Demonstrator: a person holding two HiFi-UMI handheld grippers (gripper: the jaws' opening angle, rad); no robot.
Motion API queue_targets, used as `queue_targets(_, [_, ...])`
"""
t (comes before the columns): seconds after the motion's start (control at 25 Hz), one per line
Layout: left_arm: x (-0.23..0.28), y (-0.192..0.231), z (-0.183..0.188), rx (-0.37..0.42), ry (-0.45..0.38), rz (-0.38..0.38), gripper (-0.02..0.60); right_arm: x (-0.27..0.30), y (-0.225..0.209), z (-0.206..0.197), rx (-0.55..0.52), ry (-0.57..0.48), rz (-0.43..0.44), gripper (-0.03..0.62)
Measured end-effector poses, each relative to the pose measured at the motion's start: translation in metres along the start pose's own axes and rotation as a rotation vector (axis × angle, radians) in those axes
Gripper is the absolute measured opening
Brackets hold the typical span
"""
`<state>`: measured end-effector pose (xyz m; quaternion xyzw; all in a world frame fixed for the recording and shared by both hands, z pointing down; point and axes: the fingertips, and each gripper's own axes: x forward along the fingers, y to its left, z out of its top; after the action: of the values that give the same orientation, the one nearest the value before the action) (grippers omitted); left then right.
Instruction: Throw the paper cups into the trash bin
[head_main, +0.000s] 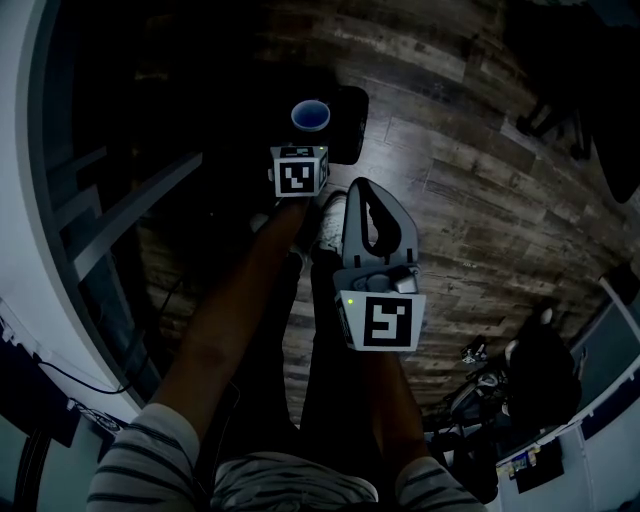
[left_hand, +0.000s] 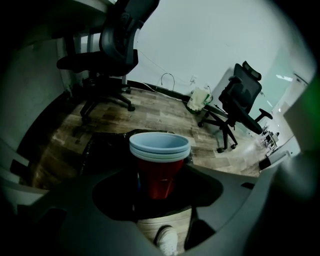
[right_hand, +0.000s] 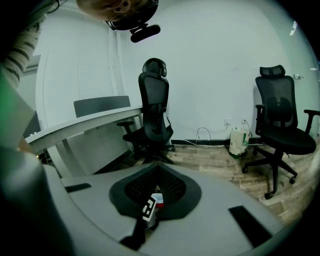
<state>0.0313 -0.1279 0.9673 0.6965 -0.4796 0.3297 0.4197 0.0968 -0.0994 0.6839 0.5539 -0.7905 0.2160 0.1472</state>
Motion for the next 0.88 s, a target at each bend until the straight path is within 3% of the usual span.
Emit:
queue_targets(0.2, [0.005, 0.002, -0.003, -0.098, 0.026, -0.011, 0.279, 0.000, -0.001, -0.003, 0.004, 0.011, 0.000, 0.011])
queue_targets(0.88, [0.018, 0.002, -0.022, -0.142, 0.078, -0.005, 0.279, 0.000, -0.004, -0.014, 0.005, 0.041, -0.002, 0.011])
